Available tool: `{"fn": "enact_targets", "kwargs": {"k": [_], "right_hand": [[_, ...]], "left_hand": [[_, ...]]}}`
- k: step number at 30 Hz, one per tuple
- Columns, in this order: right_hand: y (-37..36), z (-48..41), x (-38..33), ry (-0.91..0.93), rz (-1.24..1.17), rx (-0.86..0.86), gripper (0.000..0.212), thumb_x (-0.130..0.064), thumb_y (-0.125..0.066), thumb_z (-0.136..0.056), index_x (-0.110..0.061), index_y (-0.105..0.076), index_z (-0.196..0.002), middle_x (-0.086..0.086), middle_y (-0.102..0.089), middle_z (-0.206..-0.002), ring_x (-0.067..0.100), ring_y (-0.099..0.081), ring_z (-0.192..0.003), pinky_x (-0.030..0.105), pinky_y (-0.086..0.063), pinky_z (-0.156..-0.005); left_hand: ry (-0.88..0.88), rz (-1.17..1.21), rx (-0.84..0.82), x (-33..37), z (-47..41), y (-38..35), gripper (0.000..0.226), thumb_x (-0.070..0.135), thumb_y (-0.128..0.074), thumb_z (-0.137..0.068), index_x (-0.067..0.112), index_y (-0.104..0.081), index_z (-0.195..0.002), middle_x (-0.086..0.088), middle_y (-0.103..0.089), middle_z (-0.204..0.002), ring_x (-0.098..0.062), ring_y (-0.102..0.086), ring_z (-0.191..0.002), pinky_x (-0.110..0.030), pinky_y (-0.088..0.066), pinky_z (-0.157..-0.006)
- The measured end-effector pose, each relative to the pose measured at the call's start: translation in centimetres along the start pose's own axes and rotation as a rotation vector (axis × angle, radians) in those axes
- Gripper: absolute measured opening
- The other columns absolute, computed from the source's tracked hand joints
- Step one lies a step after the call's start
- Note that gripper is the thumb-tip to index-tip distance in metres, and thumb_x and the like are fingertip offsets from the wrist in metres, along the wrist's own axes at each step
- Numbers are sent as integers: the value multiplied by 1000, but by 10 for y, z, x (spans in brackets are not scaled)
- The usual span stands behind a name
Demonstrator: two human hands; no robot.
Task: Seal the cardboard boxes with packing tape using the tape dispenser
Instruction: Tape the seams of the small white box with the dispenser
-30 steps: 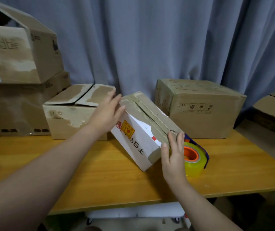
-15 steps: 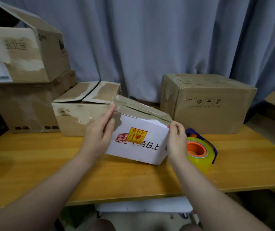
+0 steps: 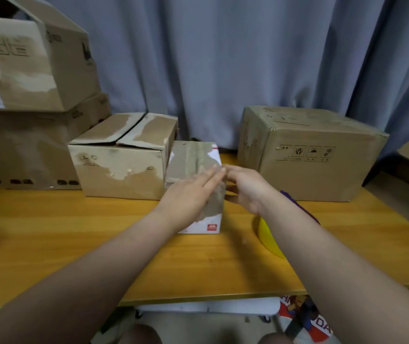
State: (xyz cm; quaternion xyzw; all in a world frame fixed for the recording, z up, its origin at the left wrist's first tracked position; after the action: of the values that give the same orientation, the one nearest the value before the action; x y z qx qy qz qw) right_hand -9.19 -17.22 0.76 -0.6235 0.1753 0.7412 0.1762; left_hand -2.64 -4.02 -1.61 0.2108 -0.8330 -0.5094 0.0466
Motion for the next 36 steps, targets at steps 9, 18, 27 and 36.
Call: {"fn": "enact_targets", "kwargs": {"k": [9, 18, 27, 36], "right_hand": [[40, 1, 31, 238, 494, 181, 42, -14, -49, -98, -22, -49, -139, 4, -55, -135, 17, -55, -114, 23, -41, -90], [144, 14, 73, -399, 1026, 394, 59, -32, -69, -86, -5, -42, -132, 8, -57, -99, 26, -55, -96, 33, -45, -75], [155, 50, 85, -29, 488, 571, 49, -10, -77, -78, -10, -41, -111, 13, -51, -100, 19, -49, -75, 34, -42, -60], [141, 102, 12, 626, 340, 383, 67, 7, -75, -65, -29, -52, -117, -14, -62, -107, -3, -61, -95, 7, -47, -72]], "left_hand": [[216, -108, -151, -23, -9, -3, 61, 55, -38, -95, 28, -26, -148, -1, -28, -154, -22, -21, -143, -44, -9, -116], [251, 95, -147, -4, -13, -3, 49, 42, -39, -99, 25, -37, -145, -5, -38, -149, -25, -27, -138, -34, -24, -112], [276, 119, -106, 36, -13, 3, 49, 43, -42, -98, 26, -37, -145, 2, -38, -149, -19, -27, -139, -35, -35, -107], [381, 603, -127, 64, -53, 66, 63, 53, -19, -99, 12, -66, -106, -11, -67, -111, -26, -56, -114, -35, -38, -98]]}}
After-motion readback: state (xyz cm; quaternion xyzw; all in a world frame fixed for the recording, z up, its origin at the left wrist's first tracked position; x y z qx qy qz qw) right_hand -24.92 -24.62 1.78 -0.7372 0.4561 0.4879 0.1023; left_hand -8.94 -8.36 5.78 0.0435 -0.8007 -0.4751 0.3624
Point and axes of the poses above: each hand's wrist, its own z-axis away from the middle knuckle, its own y-axis out of the back of the hand, x = y × z, the point moved 1 cm from there along -z, towards the middle knuckle
